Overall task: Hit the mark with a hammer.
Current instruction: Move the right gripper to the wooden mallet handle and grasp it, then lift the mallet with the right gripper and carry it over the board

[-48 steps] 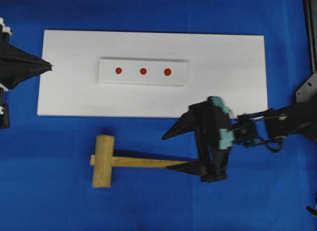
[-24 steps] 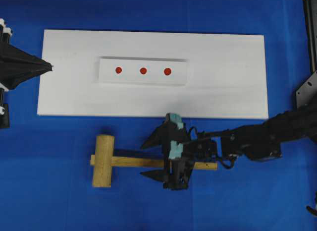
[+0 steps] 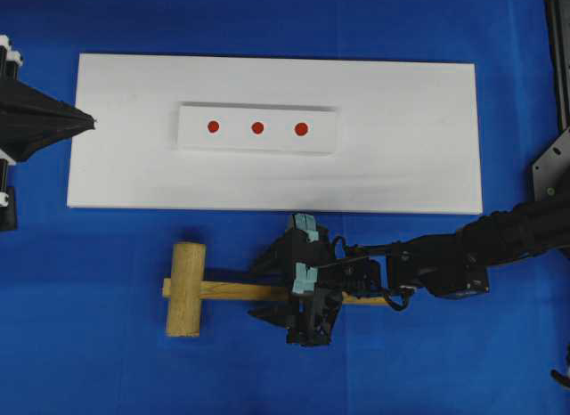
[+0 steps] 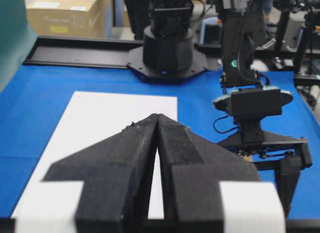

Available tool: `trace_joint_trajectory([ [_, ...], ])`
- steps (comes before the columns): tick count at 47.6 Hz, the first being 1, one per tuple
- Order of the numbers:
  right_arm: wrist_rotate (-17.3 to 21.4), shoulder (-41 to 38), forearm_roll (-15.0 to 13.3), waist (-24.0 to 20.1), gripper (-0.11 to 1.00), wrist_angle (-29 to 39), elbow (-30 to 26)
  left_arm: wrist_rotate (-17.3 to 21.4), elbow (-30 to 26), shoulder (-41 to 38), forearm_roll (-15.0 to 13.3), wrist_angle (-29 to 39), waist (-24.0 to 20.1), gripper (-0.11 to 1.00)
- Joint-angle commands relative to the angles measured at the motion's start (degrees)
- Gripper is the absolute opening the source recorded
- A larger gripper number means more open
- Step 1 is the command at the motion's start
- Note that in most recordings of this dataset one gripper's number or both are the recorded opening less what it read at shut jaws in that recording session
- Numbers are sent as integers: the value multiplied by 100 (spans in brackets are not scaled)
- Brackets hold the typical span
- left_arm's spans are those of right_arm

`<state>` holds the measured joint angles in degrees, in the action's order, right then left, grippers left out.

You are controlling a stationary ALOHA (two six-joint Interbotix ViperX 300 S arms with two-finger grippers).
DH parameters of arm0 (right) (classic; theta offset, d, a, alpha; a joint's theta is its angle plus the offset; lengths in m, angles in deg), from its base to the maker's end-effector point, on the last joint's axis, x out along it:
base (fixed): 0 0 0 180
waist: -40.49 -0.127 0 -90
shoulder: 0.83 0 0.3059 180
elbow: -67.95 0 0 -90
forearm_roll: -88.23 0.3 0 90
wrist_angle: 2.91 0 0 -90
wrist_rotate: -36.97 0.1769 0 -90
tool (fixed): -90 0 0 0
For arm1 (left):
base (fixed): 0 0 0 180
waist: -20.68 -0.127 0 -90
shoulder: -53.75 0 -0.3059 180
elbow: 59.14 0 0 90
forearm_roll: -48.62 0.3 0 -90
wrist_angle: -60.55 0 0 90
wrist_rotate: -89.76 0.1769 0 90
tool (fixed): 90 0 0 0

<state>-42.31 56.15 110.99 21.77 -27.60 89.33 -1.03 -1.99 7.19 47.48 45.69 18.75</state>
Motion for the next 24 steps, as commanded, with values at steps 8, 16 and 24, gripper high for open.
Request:
trace_joint_trajectory([
  [8, -176, 79, 9, -35, 12, 158, -88, 0, -44, -9, -9, -26, -9, 0],
  [16, -255, 202, 9, -35, 9, 167, -88, 0, -44, -9, -9, -26, -9, 0],
  [24, -378, 677, 0, -9, 9, 193, 35, 0, -44, 0, 0, -26, -9, 0],
])
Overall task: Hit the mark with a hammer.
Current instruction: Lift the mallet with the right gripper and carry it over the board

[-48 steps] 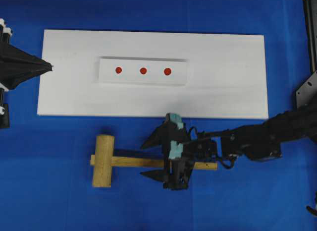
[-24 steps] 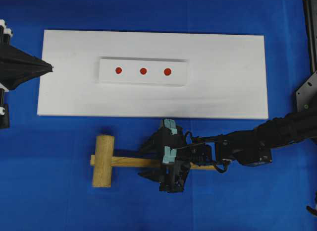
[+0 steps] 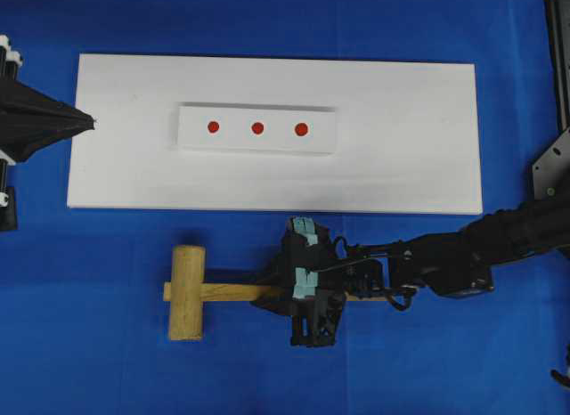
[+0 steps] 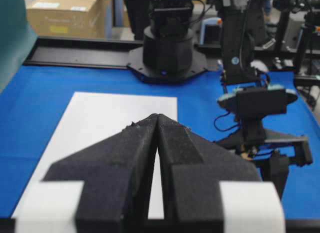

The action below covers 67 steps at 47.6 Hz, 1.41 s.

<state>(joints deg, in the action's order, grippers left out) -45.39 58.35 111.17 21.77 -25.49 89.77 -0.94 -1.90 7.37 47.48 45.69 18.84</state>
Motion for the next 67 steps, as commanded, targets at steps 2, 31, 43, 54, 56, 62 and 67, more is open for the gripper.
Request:
trace_joint_trajectory([
  [2, -132, 615, -18, 0, 9, -9, 35, -9, -62, -18, -9, -26, -18, 0],
  [31, -905, 2224, -18, 158, 9, 642, 316, -18, -62, 9, 0, 149, -18, 0],
  [43, -1274, 2250, -35, 861, 9, 729, 299, -18, -62, 0, 0, 158, -18, 0],
  [54, -1934, 2285, -35, 1600, 9, 817, 246, -18, -53, 0, -9, 167, -18, 0],
  [56, -2039, 2285, -35, 1705, 9, 817, 237, -18, -53, 0, -9, 176, -18, 0],
  [62, -2329, 2285, -35, 1951, 9, 861, 202, -18, -53, 0, -9, 229, -18, 0],
  [67, -2443, 2285, -35, 2039, 9, 940, 176, -18, -53, 0, -9, 246, -18, 0],
])
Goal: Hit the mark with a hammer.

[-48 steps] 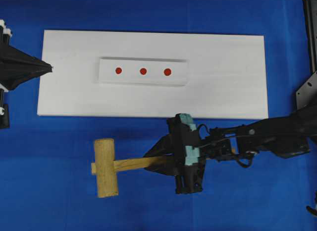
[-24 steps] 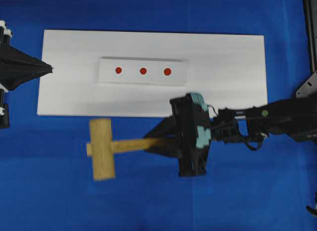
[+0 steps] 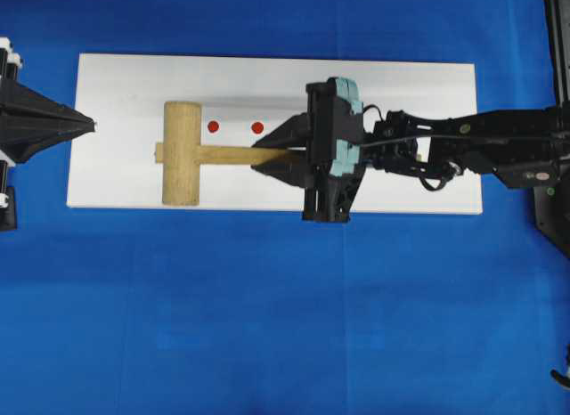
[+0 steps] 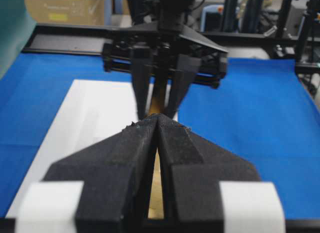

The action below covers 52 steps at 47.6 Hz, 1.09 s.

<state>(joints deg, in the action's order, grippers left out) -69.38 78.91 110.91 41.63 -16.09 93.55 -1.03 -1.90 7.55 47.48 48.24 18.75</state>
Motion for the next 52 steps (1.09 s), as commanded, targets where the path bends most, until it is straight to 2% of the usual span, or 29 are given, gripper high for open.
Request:
trace_joint_trajectory([
  [1, -44, 229, -9, 62, 9, 9, -211, -9, -53, -18, -9, -9, -9, 0],
  [7, -132, 246, -35, 62, 9, 18, -264, -9, -53, -18, 0, 9, -9, 0],
  [11, -237, 299, -149, 62, 9, -9, -290, -9, -53, -18, 0, 9, -9, 0],
  [18, -703, 439, -422, 62, 9, -158, -360, -18, -53, -18, 0, 9, -9, 0],
  [25, -1529, 466, -659, 70, 9, -439, -422, -149, -53, -9, 0, 9, -9, 0],
  [30, -2188, 466, -677, 70, 9, -712, -404, -255, -53, -18, -9, 18, -9, 0],
  [41, -3894, 466, -659, 44, 9, -1222, -360, -325, -53, -18, -9, 18, -9, 0],
  [52, -4799, 457, -615, -18, 9, -1767, -308, -334, -53, 0, -9, 9, -9, 0],
])
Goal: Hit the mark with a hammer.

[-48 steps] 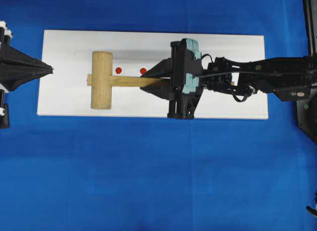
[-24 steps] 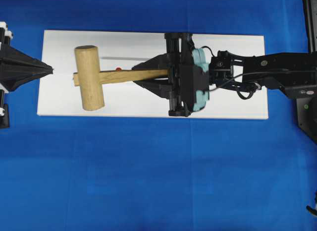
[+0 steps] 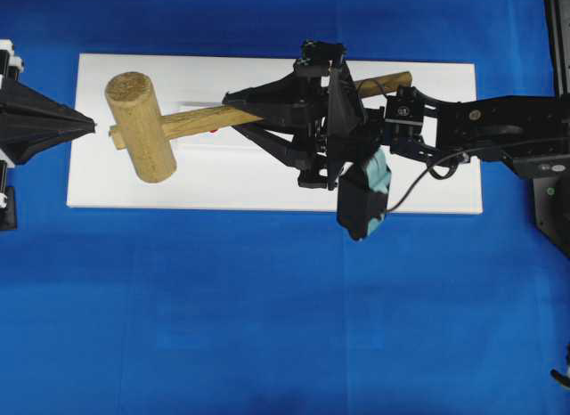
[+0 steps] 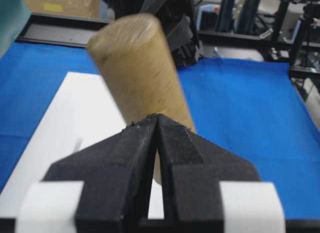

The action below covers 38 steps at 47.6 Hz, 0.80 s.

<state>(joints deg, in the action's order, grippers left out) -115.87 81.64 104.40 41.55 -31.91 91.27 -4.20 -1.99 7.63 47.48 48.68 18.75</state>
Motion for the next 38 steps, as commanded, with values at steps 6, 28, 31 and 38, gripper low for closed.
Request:
trace_joint_trajectory([
  [6, -360, 193, 167, -18, 9, -185, -79, -18, -44, -18, -9, -35, -9, 0],
  [28, -378, 185, 229, -26, 9, -53, -44, -519, -44, -18, -18, -193, -44, 1],
  [31, -378, 185, 229, -26, 9, -53, -44, -571, -44, -18, -18, -202, -53, 5],
  [38, -378, 185, 229, -44, 9, -53, -44, -800, -44, -9, -18, -272, -132, 44],
])
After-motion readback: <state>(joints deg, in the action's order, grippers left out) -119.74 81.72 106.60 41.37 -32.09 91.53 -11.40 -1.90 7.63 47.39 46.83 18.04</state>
